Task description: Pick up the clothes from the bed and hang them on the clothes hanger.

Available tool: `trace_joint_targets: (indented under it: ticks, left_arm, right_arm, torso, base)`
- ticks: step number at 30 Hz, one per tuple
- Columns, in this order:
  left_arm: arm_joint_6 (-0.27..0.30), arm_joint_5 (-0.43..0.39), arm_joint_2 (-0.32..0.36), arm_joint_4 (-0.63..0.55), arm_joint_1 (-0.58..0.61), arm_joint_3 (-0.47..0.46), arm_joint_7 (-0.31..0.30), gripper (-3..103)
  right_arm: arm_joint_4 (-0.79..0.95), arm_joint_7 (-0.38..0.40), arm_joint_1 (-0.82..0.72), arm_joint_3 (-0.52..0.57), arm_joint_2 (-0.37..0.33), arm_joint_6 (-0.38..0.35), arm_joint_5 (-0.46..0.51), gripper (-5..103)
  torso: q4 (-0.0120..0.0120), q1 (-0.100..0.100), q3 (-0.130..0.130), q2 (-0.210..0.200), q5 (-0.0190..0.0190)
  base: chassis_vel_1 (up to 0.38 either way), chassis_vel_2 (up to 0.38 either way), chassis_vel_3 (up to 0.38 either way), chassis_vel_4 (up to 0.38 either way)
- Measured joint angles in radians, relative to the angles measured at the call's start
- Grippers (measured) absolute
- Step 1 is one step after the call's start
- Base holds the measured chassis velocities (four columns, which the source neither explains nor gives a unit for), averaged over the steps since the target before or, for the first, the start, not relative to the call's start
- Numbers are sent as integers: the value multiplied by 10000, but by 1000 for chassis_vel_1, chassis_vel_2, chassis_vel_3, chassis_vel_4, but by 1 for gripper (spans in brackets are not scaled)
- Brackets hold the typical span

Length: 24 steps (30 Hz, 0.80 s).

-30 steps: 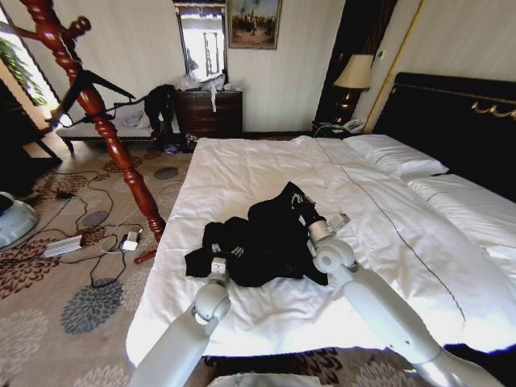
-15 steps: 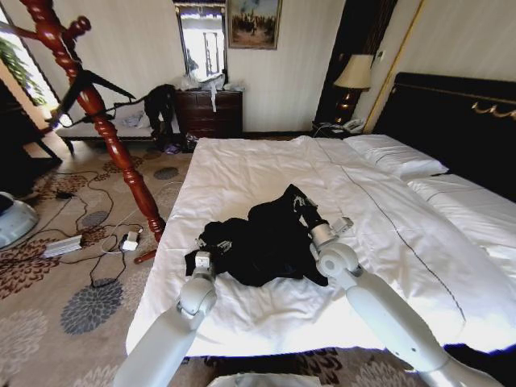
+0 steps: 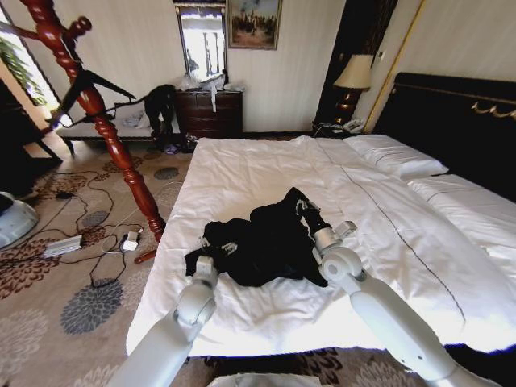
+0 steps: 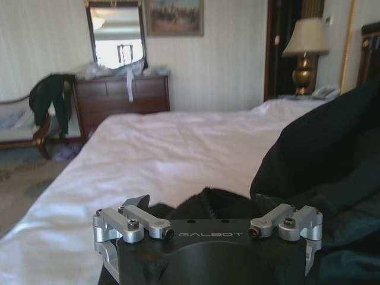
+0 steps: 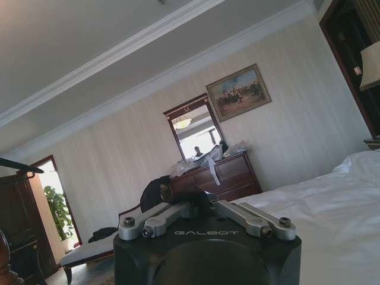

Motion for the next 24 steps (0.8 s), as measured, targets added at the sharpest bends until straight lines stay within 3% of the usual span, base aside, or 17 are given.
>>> trace_joint_targets:
  ticks: [2, 6, 10, 12, 14, 17, 19, 24]
  left_arm:
    - [471, -527, -45, 349, -360, 145, -328, 100]
    - [570, -1089, -79, 711, -639, 242, -485, 103]
    - [479, -1336, -165, 815, -725, 246, -543, 98]
    - [357, -1358, -178, 809, -714, 213, -557, 84]
    - [310, -1362, -159, 784, -692, 197, -558, 84]
    - [212, -1394, -33, 658, -624, 139, -561, 68]
    - [184, -1417, 6, 609, -603, 111, -561, 68]
    - [-7, -1506, 193, 430, -446, -116, -484, 46]
  right_arm:
    - [0, 7, 22, -12, 0, 0, 1, 0]
    - [-24, 9, 74, -14, -12, 0, 14, 0]
    - [-52, 10, 134, -7, -28, 0, 43, 0]
    - [-80, 10, 166, -7, -29, 0, 48, 0]
    - [-96, 9, 179, -7, -27, 0, 50, 0]
    - [-157, 2, 218, -16, 13, 2, 47, 0]
    - [-176, -2, 227, -30, 26, 4, 44, 0]
    - [-254, -19, 301, -117, 100, 20, 22, 0]
  torso:
    - [1, 0, 1, 0, 1]
    - [3, 0, 1, 0, 0]
    - [3, 0, 1, -1, 0]
    - [3, 0, 1, 0, 0]
    - [3, 0, 1, 0, -1]
    - [3, 0, 1, 0, 0]
    - [3, 0, 1, 0, -1]
    - [3, 0, 1, 0, -1]
  base:
    - [0, 0, 0, 0]
    - [0, 0, 0, 0]
    - [0, 0, 0, 0]
    - [0, 0, 0, 0]
    - [0, 0, 0, 0]
    - [0, 0, 0, 0]
    - [0, 0, 0, 0]
    - [0, 0, 0, 0]
